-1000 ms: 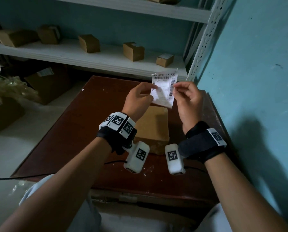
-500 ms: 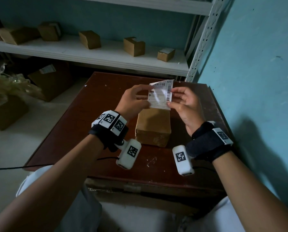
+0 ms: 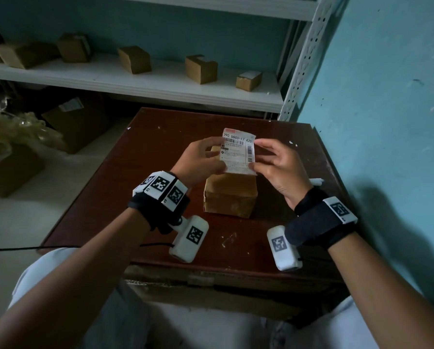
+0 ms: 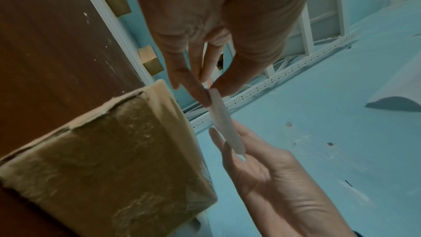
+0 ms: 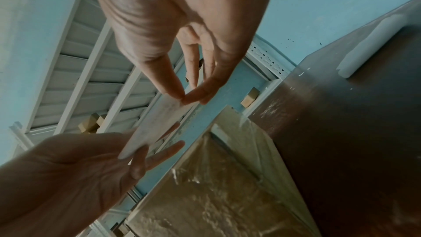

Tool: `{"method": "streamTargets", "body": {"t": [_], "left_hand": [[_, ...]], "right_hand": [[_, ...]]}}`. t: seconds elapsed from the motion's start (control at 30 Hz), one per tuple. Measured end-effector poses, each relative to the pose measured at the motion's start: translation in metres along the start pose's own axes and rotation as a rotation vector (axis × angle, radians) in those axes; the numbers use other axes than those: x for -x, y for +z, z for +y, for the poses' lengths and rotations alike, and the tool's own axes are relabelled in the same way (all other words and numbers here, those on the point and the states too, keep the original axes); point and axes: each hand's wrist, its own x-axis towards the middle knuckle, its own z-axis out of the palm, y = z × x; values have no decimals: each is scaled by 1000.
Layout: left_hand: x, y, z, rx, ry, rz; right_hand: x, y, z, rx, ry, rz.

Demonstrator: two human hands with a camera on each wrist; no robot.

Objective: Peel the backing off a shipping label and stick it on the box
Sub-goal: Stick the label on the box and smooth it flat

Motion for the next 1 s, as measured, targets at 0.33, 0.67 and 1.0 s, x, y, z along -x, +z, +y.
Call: {"method": "streamTargets", "body": {"t": [0.33, 0.67, 1.0], "left_hand": [[-1, 0, -1, -92, -6, 21], [4, 2, 1, -179, 2, 18], [8, 5, 5, -433, 68, 19]], "right_hand": [[-1, 2, 1, -20, 31, -9], [-2, 3, 3, 77, 36, -33], [-3, 6, 6, 321, -12, -64]]}}
